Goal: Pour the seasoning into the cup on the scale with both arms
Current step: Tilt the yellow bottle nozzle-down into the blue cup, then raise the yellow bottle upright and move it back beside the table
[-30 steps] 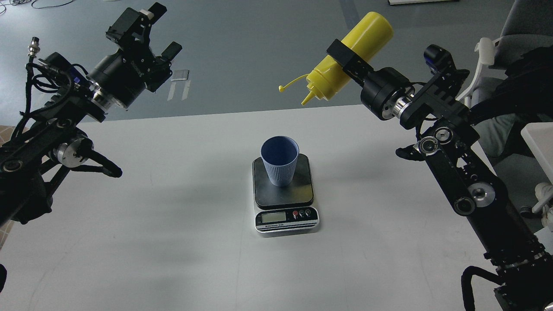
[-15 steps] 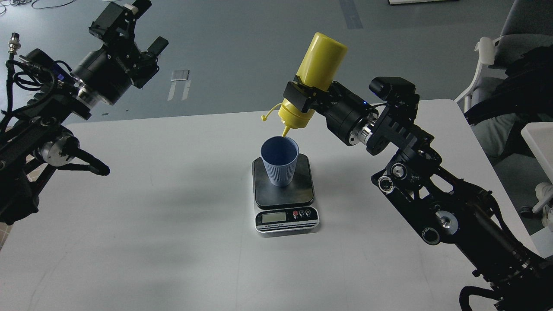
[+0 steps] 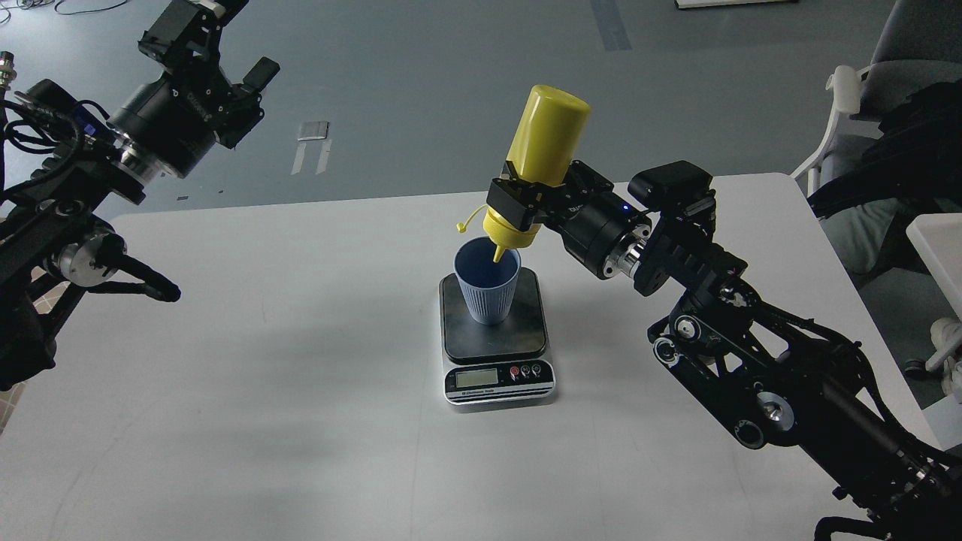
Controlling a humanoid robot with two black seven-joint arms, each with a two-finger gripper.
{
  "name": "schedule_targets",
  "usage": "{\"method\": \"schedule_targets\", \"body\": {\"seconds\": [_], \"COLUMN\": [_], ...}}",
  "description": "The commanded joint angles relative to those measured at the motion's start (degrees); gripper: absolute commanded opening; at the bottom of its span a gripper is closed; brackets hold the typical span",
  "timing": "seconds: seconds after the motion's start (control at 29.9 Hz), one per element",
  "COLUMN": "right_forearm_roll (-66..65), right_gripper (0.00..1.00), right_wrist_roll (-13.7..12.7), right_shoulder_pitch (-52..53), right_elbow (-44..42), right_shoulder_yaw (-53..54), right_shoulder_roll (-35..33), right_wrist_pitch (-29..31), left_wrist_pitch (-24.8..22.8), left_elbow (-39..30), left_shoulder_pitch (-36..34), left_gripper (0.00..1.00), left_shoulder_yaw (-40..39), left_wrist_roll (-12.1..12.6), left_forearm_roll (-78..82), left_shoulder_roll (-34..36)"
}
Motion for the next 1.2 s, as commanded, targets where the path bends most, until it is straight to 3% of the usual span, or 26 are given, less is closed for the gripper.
{"method": "schedule_targets", "body": {"seconds": [0.0,0.03,0.4,0.57,0.7,0.94,1.17], "right_forearm_roll": [3.6,3.6,60.3,78.1,87.5,100.8,107.6], "right_gripper": [0.0,0.0,0.0,0.0,0.0,0.0,0.0], "right_wrist_roll": [-0.8,-0.8,-6.8,-9.5,-9.8,-12.9,-13.2], "right_shoulder_pitch": [-0.3,-0.3,-0.4,-0.9,-1.8,-8.8,-20.1], "right_elbow": [0.3,0.3,0.3,0.4,1.3,1.3,-1.1], "right_shoulder_yaw": [2.3,2.3,11.5,18.2,22.8,33.9,35.8], "right_shoulder_roll": [0.7,0.7,1.4,1.8,1.9,2.2,2.2], "right_wrist_pitch": [0.2,0.2,1.2,1.1,1.9,13.3,25.8], "left_wrist_pitch": [0.0,0.0,-0.7,-0.7,-0.6,-0.4,-0.4], "left_elbow": [0.0,0.0,-0.1,-0.1,-0.1,-0.7,-1.1], "left_shoulder_pitch": [0.0,0.0,0.1,0.1,0.1,0.1,0.1], "left_gripper": [1.0,1.0,1.0,1.0,1.0,1.0,1.0], "left_shoulder_yaw": [0.0,0.0,0.8,0.9,1.0,1.2,3.9], "left_wrist_roll": [0.0,0.0,0.0,0.0,0.0,0.0,0.0], "left_forearm_roll": [-0.1,-0.1,0.0,0.1,0.2,0.7,0.7], "left_shoulder_roll": [0.1,0.1,0.0,-0.1,-0.3,-0.8,0.1]}}
